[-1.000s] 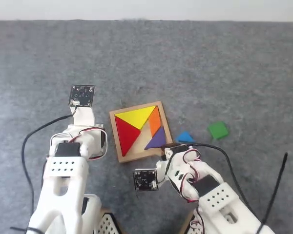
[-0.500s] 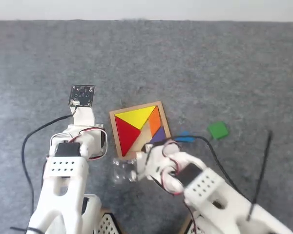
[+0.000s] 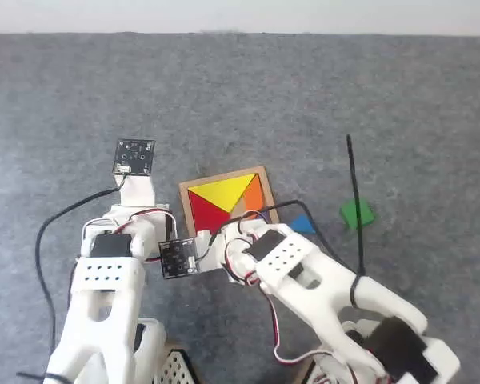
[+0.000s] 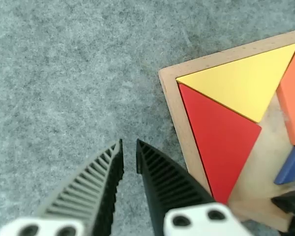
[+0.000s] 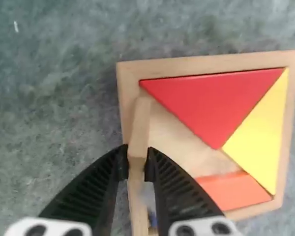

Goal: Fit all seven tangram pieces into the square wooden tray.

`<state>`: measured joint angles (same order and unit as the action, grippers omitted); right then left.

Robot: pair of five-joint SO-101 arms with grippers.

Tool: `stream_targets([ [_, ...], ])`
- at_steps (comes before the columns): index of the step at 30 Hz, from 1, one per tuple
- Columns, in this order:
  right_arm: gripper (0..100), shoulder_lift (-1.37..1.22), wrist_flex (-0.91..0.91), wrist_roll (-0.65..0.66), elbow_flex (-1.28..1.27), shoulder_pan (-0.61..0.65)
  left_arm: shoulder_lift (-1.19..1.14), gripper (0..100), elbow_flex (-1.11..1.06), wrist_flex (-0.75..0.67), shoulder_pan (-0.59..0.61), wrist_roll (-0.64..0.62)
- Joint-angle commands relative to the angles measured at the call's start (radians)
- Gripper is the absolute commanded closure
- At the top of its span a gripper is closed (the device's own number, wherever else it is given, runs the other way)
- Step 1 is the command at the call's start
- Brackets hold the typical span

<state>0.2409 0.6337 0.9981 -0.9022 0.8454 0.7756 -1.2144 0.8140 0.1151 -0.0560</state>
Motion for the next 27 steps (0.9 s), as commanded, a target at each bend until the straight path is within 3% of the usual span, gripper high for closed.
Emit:
stream_targets([
  [1, 99.0, -0.005, -0.035, 0.015, 0.044, 0.012, 0.029, 96, 0.007, -0.011, -0.006, 0.002],
  [4, 98.6, -0.005, -0.054, 0.017, 0.044, 0.012, 0.029, 96, 0.007, -0.011, -0.008, 0.002],
  [11, 83.2, -0.005, -0.094, 0.015, 0.037, 0.002, 0.029, 95, 0.007, -0.012, 0.0, -0.028],
  [27, 82.9, 0.091, -0.071, -0.008, 0.043, -0.051, 0.029, 95, 0.008, -0.012, -0.005, -0.031],
])
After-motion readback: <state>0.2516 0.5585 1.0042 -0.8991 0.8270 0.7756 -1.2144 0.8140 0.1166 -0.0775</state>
